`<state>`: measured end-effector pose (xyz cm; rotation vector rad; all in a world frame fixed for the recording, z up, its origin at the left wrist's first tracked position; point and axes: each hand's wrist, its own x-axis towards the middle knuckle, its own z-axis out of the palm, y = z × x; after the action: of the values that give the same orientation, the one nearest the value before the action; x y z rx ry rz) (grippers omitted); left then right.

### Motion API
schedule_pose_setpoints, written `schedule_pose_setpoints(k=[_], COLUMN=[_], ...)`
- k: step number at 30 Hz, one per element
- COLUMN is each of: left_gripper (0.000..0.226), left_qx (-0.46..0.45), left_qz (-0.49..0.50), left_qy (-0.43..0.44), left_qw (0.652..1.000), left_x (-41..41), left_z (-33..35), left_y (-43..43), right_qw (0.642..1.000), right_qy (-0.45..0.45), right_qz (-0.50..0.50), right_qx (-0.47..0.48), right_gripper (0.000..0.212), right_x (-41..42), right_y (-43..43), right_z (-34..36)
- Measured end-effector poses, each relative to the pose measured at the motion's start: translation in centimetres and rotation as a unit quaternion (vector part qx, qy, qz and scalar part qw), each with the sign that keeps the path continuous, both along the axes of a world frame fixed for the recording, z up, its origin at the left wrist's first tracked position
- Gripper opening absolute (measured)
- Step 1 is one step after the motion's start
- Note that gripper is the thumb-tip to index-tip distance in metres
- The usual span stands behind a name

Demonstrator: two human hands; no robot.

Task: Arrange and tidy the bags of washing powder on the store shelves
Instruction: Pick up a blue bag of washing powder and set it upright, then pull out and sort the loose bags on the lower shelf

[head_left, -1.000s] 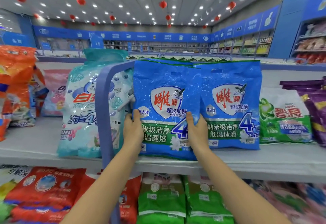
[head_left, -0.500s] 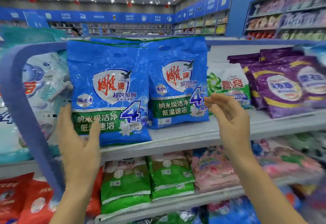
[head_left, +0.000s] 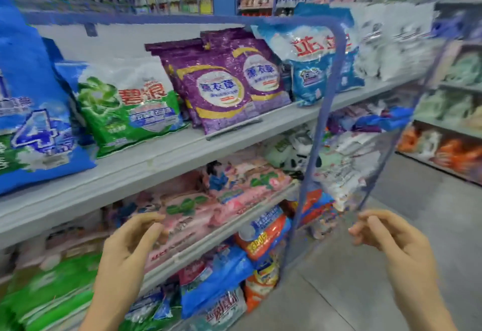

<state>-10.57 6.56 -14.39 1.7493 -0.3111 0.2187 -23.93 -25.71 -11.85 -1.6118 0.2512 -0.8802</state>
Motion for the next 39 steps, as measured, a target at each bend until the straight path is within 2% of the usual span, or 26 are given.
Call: schedule_pose_setpoints(k=[3,6,8,10,14,19,24,30,35,39], left_gripper=[0.018,0.018,0.020,0.021,0.019,0.020,0.019,0.020,0.022,0.025], left_qx=[-0.016,-0.039,-0.055,-0.063,-0.041,-0.034,-0.031,-0.052,-0.059,-0.067], left_qz=[-0.037,-0.060,-0.068,-0.087,-0.125,-0.136,-0.176,-0.202,-0.187,-0.143], left_qy=[0.023,0.043,0.057,0.070,0.101,0.122,0.109,0.126,0.127,0.133], left_qw=[0.999,0.997,0.995,0.992,0.986,0.983,0.978,0.970,0.972,0.978], left_x=[0.2,0.2,0.2,0.5,2.3,6.7,11.7,17.5,20.7,22.6], left_z=[-1.2,-2.6,-3.5,-4.1,-4.9,-5.0,-4.9,-2.9,-3.1,-4.1], left_y=[-8.3,-15.6,-19.7,-23.1,-28.2,-34.9,-43.1,-51.4,-55.8,-58.3], right_qw=[0.997,0.991,0.986,0.981,0.976,0.970,0.958,0.953,0.959,0.973], right_qy=[0.003,0.023,0.024,0.015,0.013,0.013,0.004,-0.007,-0.004,0.014], right_qz=[-0.075,-0.122,-0.146,-0.161,-0.176,-0.198,-0.252,-0.267,-0.245,-0.184], right_qx=[0.035,0.058,0.081,0.108,0.127,0.142,0.137,0.144,0.141,0.143], right_gripper=[0.036,0.036,0.035,0.043,0.052,0.052,0.035,0.044,0.033,0.041], right_x=[-3.0,-5.5,-6.7,-7.5,-7.2,-4.0,0.4,4.8,9.9,15.0], right_y=[-8.0,-14.7,-18.5,-21.7,-26.9,-32.8,-38.9,-45.4,-50.7,-55.9], right_z=[-1.2,-2.5,-3.2,-3.9,-5.3,-6.7,-6.5,-6.0,-6.3,-6.5])
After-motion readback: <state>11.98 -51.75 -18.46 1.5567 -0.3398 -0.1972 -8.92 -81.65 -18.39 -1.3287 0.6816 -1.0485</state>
